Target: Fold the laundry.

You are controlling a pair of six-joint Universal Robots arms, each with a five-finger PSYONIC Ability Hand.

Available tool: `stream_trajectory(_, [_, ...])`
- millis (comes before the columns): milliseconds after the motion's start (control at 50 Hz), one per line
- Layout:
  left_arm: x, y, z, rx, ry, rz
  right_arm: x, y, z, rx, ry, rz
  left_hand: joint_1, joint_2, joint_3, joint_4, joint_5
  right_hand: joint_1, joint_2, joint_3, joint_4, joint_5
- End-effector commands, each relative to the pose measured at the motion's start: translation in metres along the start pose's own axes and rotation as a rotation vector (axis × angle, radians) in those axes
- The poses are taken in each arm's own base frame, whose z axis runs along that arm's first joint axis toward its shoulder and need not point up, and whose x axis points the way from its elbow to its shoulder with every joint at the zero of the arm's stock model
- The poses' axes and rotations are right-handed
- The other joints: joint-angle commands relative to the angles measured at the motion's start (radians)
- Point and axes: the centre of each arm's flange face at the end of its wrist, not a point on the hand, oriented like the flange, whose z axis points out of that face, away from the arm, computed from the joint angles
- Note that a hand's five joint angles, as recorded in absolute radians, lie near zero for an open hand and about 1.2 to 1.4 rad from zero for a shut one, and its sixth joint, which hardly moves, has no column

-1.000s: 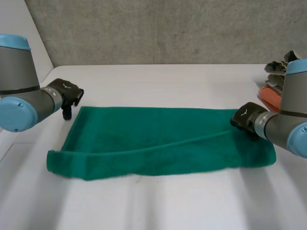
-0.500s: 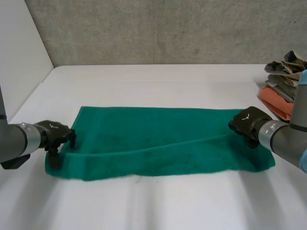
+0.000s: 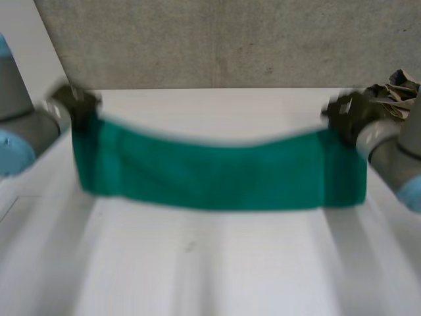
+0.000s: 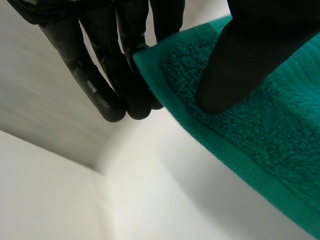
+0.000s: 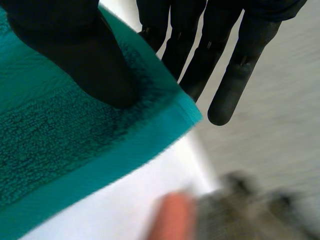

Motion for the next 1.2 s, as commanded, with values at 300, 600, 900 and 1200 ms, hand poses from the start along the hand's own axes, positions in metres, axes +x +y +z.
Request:
stream_trajectory(300, [-0.099, -0.103, 0.009, 0.653, -0.423, -0.346, 0.1, -0.098, 0.022, 0.493, 0.39, 0.259, 0.228, 0.202, 0.209, 0.203, 0.232, 0.258, 0.218, 0.205, 0.199, 0.194])
stream_trajectory(600, [0.013, 0.051, 0.043, 0.228, -0.083, -0.246, -0.027, 0.015, 0.035, 0.017, -0.06, 0.267, 0.228, 0.202, 0.209, 0.203, 0.232, 0.258, 0.218, 0.205, 0.199, 0.194])
stream_trajectory(900, [0.026, 0.121, -0.082, -0.431, 0.364, 0.012, -0.026, 0.046, -0.094, -0.566, -0.497, -0.09, 0.228, 0.202, 0.209, 0.203, 0.232, 0.258, 0.218, 0.205, 0.199, 0.194])
stream_trajectory(1200, [0.012, 0.078, -0.092, -0.302, 0.387, 0.138, -0.025, 0.044, -0.078, -0.441, -0.458, -0.126, 0.228, 0.202, 0.209, 0.203, 0.232, 0.258, 0.218, 0.205, 0.199, 0.194])
